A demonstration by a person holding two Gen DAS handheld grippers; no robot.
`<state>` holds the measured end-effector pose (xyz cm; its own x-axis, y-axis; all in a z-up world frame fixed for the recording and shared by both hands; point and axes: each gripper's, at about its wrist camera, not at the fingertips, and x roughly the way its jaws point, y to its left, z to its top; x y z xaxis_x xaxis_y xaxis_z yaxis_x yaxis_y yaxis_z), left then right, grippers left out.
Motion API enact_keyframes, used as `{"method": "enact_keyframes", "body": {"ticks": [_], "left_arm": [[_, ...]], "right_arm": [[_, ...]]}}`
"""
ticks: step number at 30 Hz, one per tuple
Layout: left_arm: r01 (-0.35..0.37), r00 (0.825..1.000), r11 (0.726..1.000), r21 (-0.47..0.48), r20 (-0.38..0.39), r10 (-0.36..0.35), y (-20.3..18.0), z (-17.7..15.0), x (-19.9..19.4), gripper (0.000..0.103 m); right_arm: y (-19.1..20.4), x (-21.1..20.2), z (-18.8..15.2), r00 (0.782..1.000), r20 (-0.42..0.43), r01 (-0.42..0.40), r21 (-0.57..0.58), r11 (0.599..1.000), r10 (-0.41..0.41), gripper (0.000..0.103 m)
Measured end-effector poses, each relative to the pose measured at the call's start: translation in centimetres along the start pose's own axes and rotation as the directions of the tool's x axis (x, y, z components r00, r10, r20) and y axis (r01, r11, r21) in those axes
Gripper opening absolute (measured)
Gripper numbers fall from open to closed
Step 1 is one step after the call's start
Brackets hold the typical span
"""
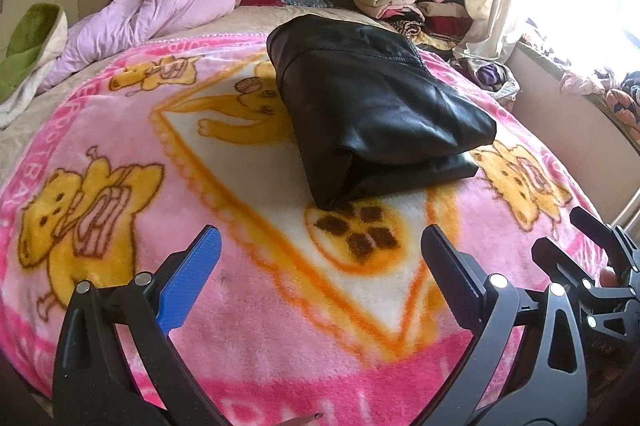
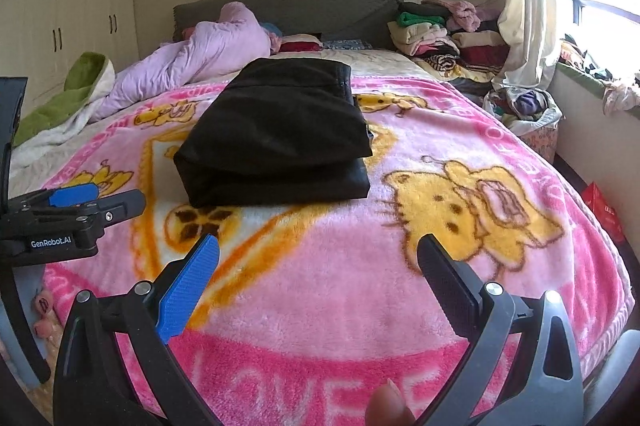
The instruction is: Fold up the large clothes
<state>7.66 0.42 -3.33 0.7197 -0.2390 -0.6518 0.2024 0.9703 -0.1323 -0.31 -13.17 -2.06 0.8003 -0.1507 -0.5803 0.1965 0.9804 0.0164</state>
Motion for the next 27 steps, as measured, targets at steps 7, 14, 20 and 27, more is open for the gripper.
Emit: {"method": "enact_keyframes", "body": {"ticks": [7, 14, 20, 27], "left_arm": [[0.005, 1.0, 1.0, -0.013, 0.002, -0.005, 0.05, -0.01, -0.09, 0.094], [-0.008, 1.0, 1.0, -0.01, 0.0, 0.008, 0.14, 0.06, -0.1, 0.094], [-0.014, 1.0, 1.0, -0.011, -0.001, 0.014, 0.12, 0.11, -0.13, 0.094], [-0.026, 1.0, 1.0, -0.009, 0.0, 0.026, 0.18, 0.09, -0.12, 0.094]], "right_arm": [[-0.31, -0.05, 0.08, 1.0, -0.001, -0.005, 0.017, 1.0, 0.005, 0.099], [-0.67, -0.06, 0.24, 1.0, -0.005, -0.016, 0.04, 0.999, 0.016, 0.099], [-0.58, -0.05, 0.25, 1.0, -0.003, -0.016, 0.036, 0.999, 0.016, 0.099], [-0.27, 0.0, 0.27, 1.0, -0.001, -0.015, 0.024, 1.0, 0.015, 0.099]]}}
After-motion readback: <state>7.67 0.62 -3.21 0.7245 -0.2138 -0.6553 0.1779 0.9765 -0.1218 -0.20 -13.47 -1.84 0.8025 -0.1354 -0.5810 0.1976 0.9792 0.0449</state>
